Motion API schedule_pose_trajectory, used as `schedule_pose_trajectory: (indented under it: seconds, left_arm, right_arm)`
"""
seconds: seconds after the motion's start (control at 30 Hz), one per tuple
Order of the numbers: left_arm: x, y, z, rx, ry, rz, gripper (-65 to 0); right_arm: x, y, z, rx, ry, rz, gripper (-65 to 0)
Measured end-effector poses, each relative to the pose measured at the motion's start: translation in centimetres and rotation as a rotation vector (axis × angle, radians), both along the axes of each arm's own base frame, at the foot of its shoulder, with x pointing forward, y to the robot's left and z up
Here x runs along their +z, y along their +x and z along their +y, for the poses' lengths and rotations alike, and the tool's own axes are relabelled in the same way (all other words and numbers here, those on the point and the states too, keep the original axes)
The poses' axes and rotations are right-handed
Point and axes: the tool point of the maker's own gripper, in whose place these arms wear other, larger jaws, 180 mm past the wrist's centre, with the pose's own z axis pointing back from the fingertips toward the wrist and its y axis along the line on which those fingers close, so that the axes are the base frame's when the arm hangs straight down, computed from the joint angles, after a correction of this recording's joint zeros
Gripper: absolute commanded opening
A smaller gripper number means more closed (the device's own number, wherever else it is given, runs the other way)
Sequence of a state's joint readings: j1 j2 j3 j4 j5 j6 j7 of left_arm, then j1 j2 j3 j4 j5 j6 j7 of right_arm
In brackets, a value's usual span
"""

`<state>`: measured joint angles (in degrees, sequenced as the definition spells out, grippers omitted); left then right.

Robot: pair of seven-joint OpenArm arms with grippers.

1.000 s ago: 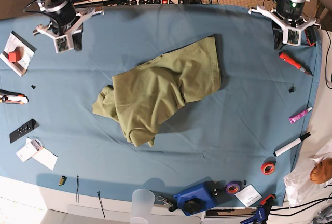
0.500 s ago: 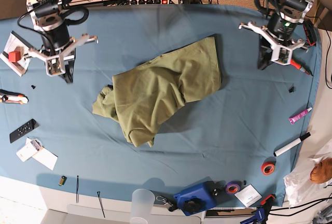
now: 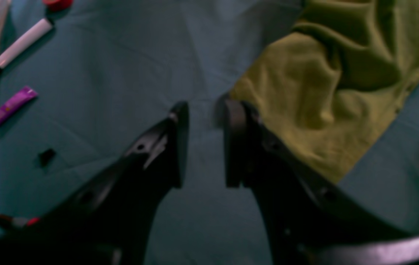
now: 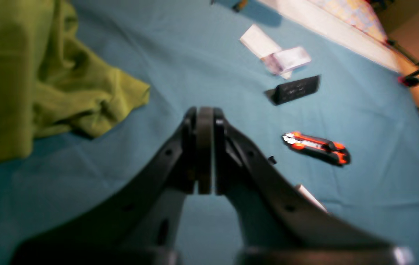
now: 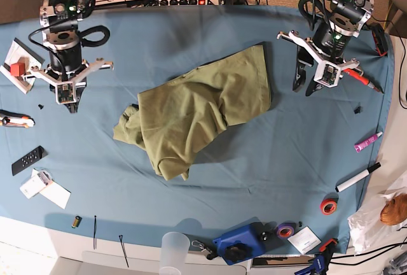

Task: Layout the t-shirt on the table in an organized manner, then fold the t-shirt properly
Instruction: 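Lower both grippers from rest toward the green t-shirt, then grasp the t-shirt edge with the left gripper and drag it outward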

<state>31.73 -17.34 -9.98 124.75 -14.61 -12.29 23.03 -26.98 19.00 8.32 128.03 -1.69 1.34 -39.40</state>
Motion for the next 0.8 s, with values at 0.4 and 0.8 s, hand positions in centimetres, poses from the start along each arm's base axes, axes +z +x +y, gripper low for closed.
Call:
schedule_pose_trajectory:
  seconds: [0.4,0.8]
  left_arm:
    - [0.0,0.0,0.0,-0.001,0.002,0.0,-43.2]
    - [0.0,0.0,0.0,-0.001,0.002,0.0,-43.2]
  right_arm:
    - [-3.4,1.5,2.1,0.008,0.211,0.106,-38.8]
    - [-6.5,1.2,9.7,0.306,0.589,0.247,-38.8]
